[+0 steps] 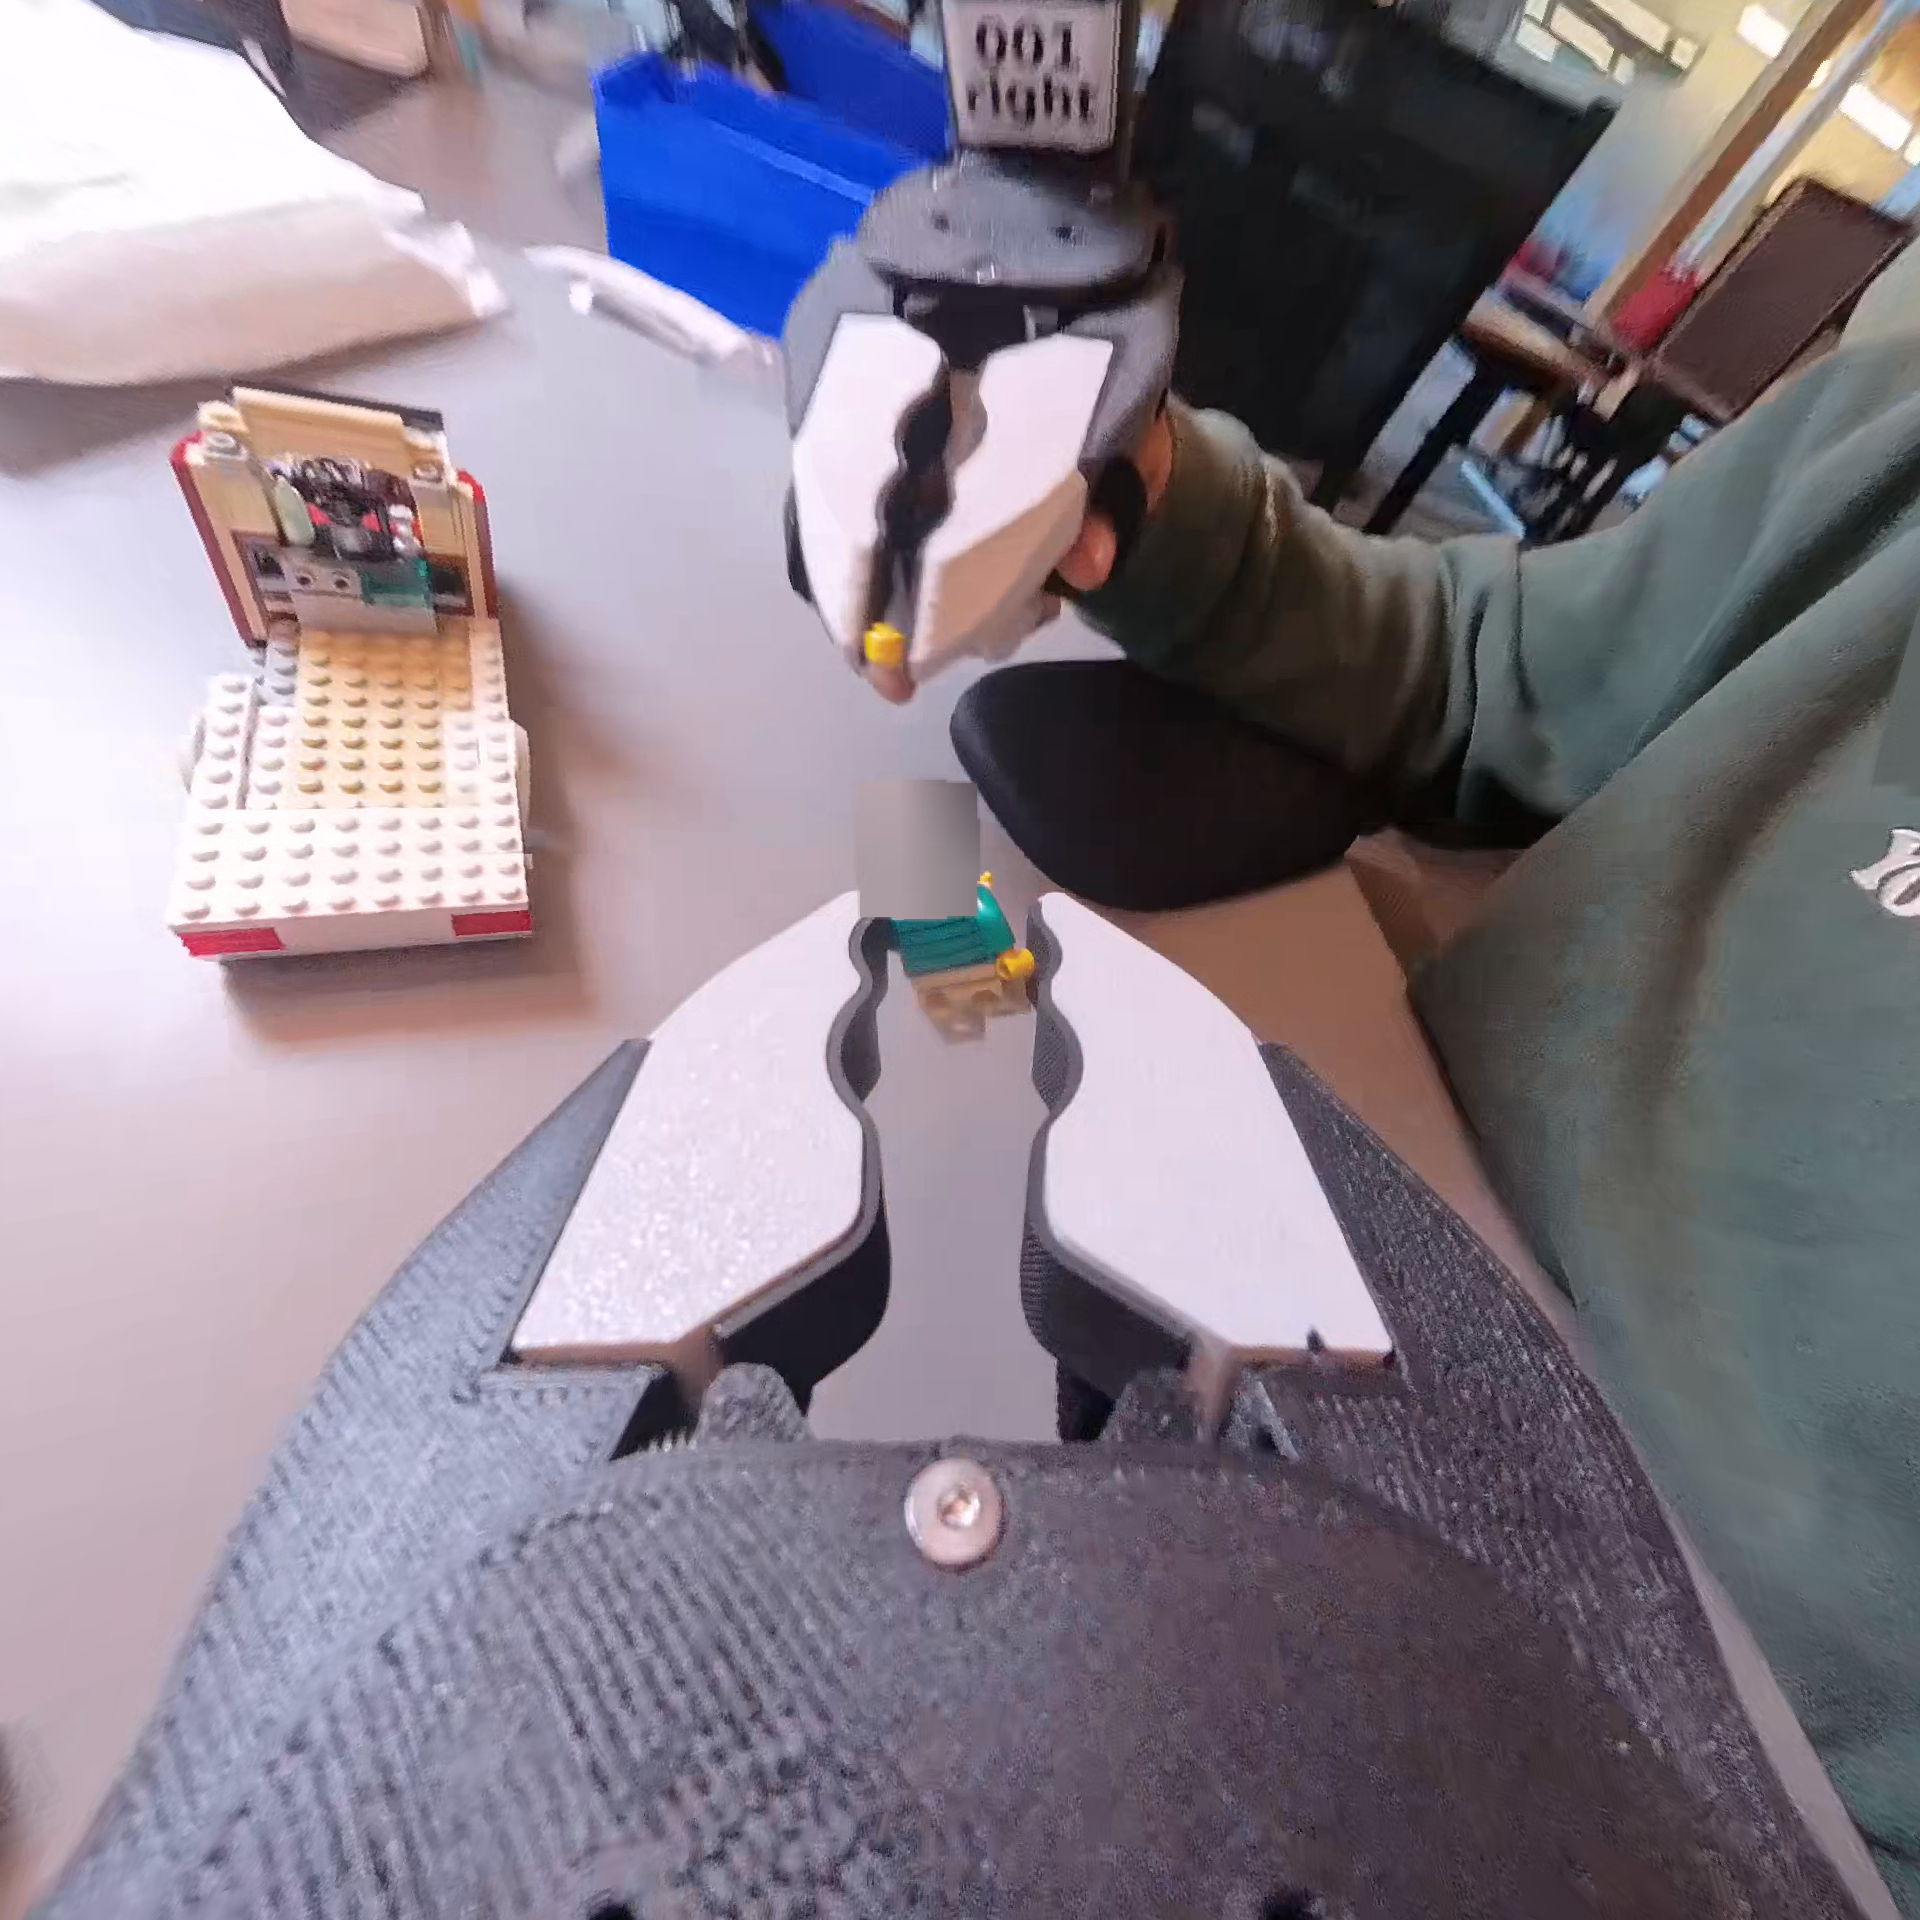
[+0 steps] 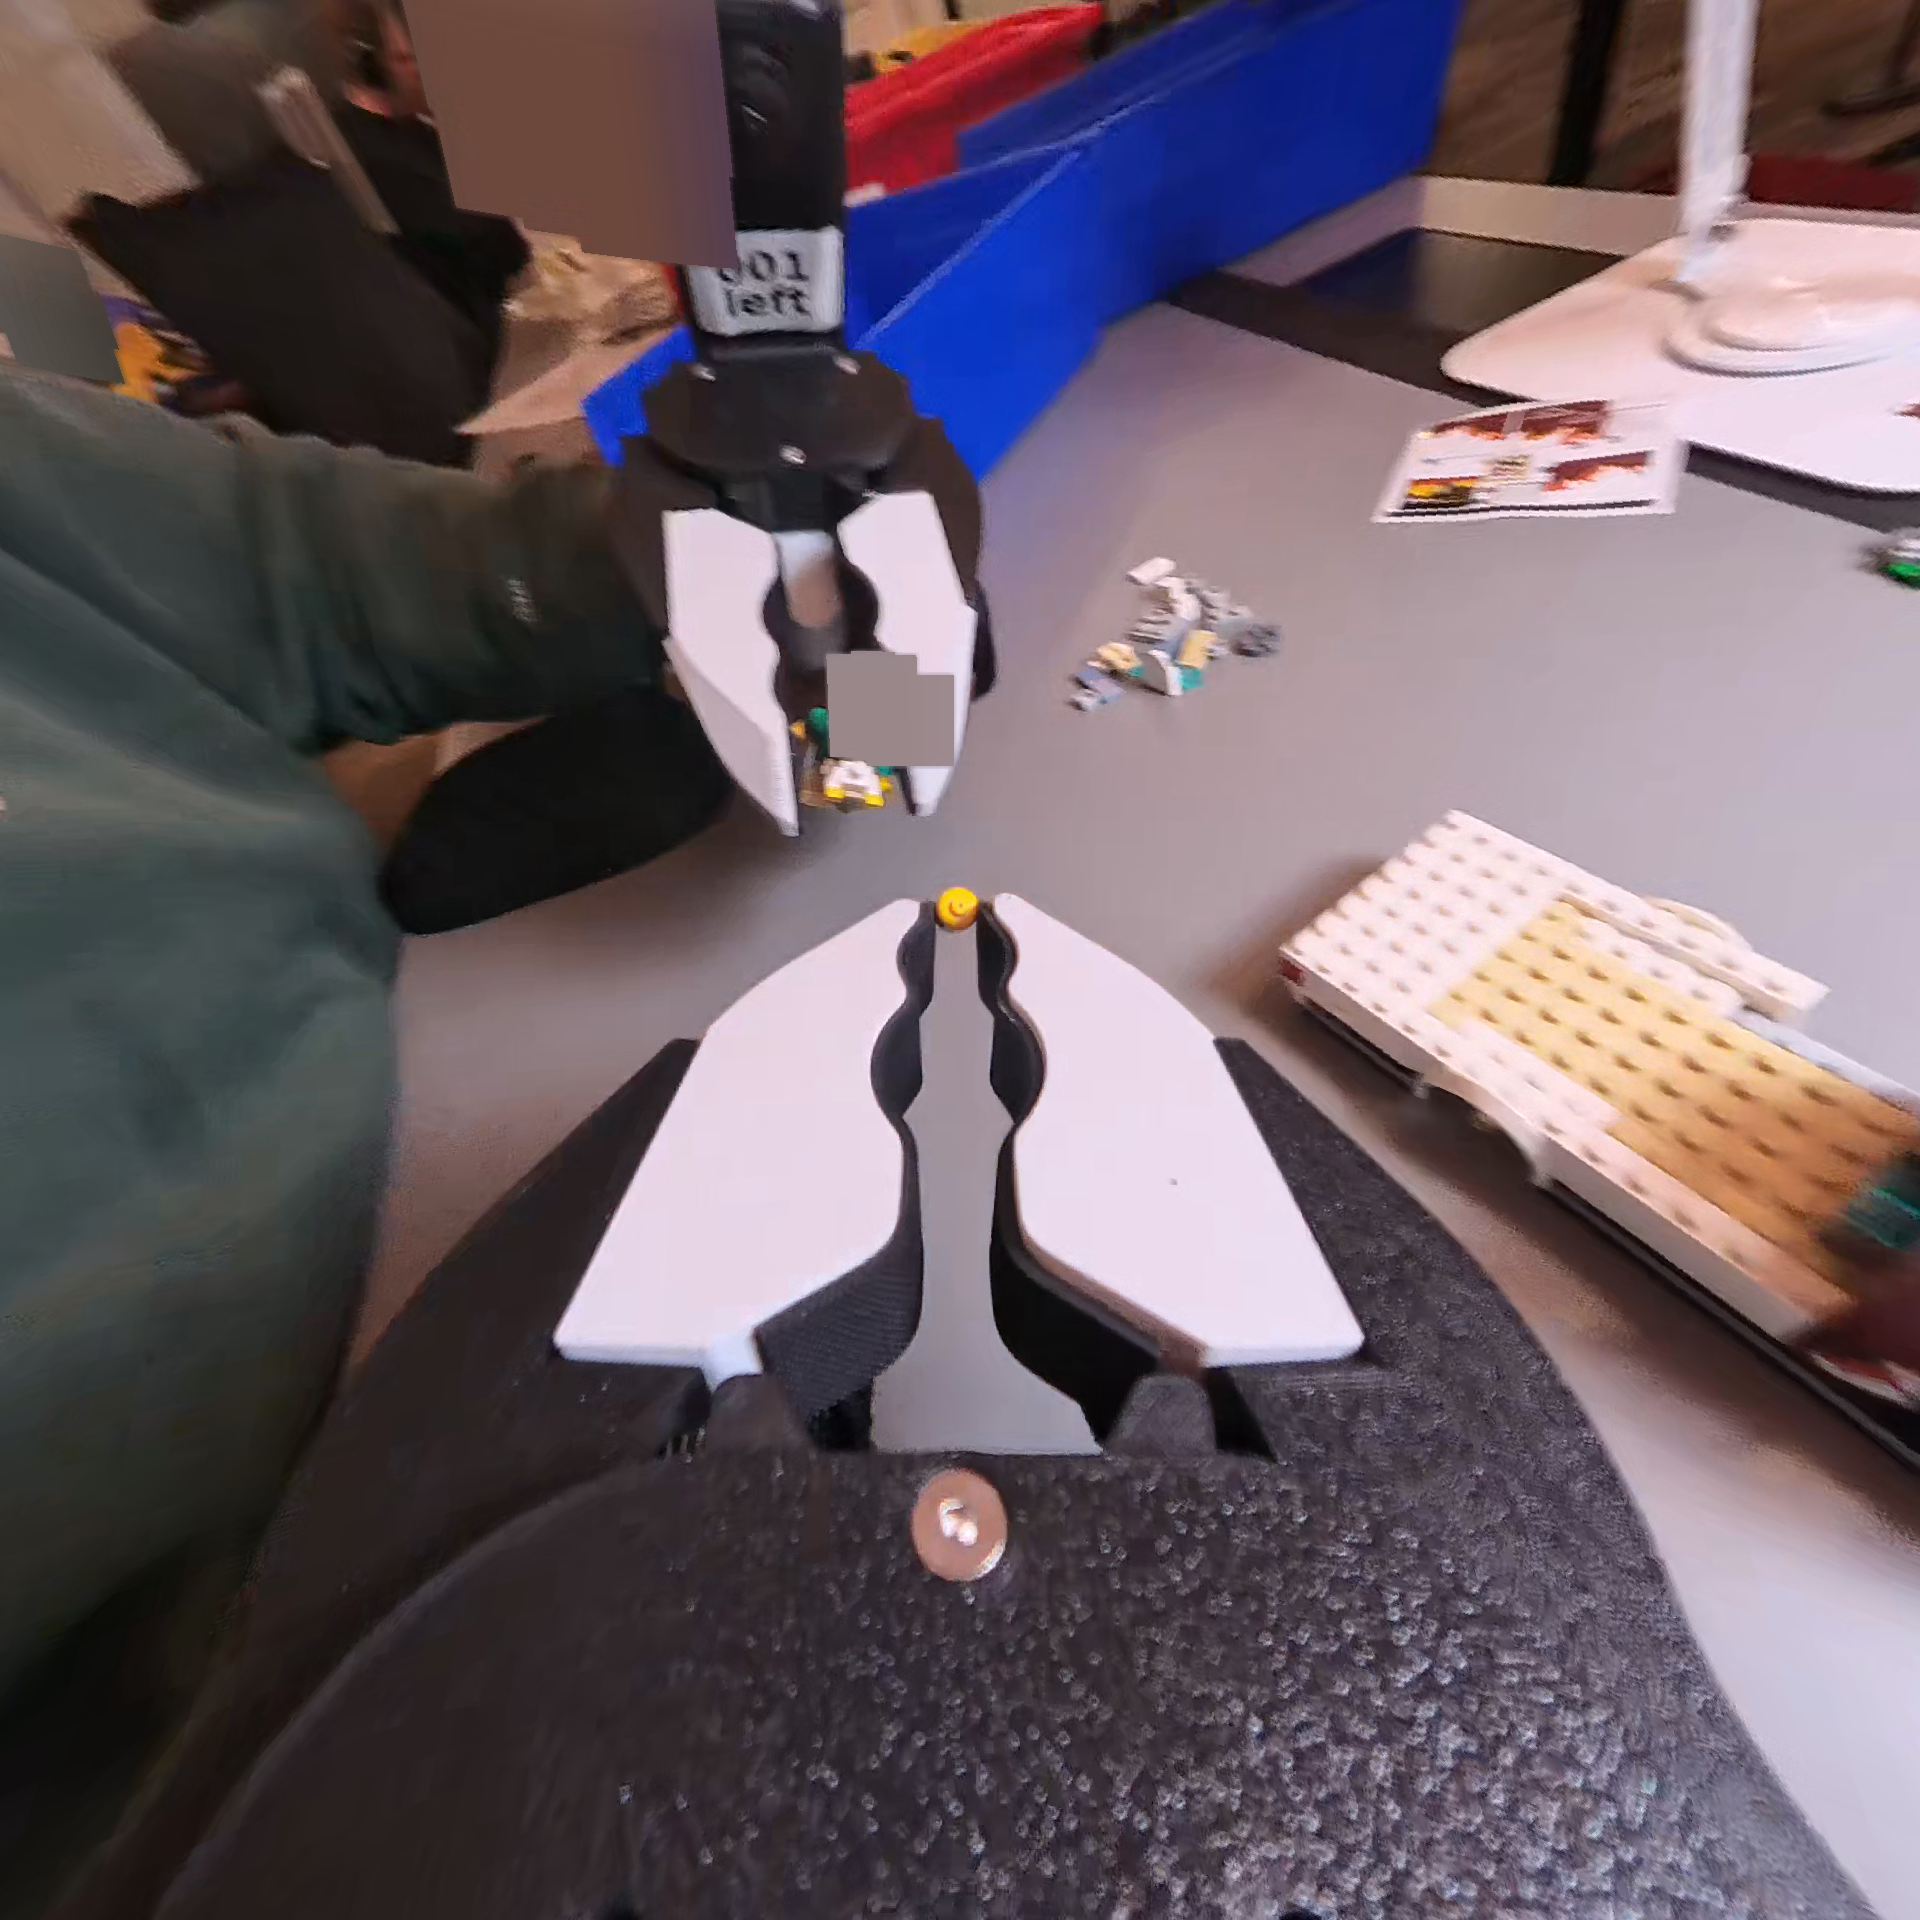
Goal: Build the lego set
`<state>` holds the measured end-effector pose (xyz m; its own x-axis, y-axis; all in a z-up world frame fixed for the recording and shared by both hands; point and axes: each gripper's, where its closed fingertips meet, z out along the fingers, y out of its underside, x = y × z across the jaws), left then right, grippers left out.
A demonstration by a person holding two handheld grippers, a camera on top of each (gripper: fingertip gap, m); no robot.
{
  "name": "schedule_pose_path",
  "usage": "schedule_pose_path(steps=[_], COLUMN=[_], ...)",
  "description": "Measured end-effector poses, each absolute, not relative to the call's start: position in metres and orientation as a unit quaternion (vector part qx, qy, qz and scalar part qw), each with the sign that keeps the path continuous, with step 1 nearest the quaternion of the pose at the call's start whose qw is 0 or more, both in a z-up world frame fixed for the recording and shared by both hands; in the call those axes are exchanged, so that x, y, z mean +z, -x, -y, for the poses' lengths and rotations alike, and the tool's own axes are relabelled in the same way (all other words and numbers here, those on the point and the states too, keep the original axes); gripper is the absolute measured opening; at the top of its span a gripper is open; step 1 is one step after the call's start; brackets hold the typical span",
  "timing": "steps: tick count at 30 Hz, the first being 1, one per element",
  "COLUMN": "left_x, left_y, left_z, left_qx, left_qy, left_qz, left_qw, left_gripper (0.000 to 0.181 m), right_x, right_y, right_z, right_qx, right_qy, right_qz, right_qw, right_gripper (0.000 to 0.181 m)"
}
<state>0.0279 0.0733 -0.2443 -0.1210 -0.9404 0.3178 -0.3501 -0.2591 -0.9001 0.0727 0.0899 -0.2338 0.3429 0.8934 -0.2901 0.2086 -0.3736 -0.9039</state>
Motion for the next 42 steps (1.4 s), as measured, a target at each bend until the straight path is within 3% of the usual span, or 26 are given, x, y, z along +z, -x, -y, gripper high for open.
schedule_pose_path(steps=[16,31,42], left_x=[-0.255,-0.241,-0.223], left_y=[-0.026,-0.025,-0.022], left_z=[-0.059,-0.069,-0.076], left_qx=[-0.498,-0.512,-0.574], left_qy=[0.592,0.61,0.6], left_qz=[-0.549,-0.497,-0.433], left_qw=[0.316,0.343,0.35], left_gripper=[0.025,0.025,0.024], right_x=[-0.247,-0.23,-0.22], right_y=[-0.018,-0.012,-0.008], right_z=[-0.064,-0.078,-0.082], right_qx=[0.492,0.588,0.567], right_qy=[0.698,0.678,0.684], right_qz=[0.423,0.317,0.331], right_qw=[0.301,0.307,0.317], right_gripper=[0.008,0.007,0.008])
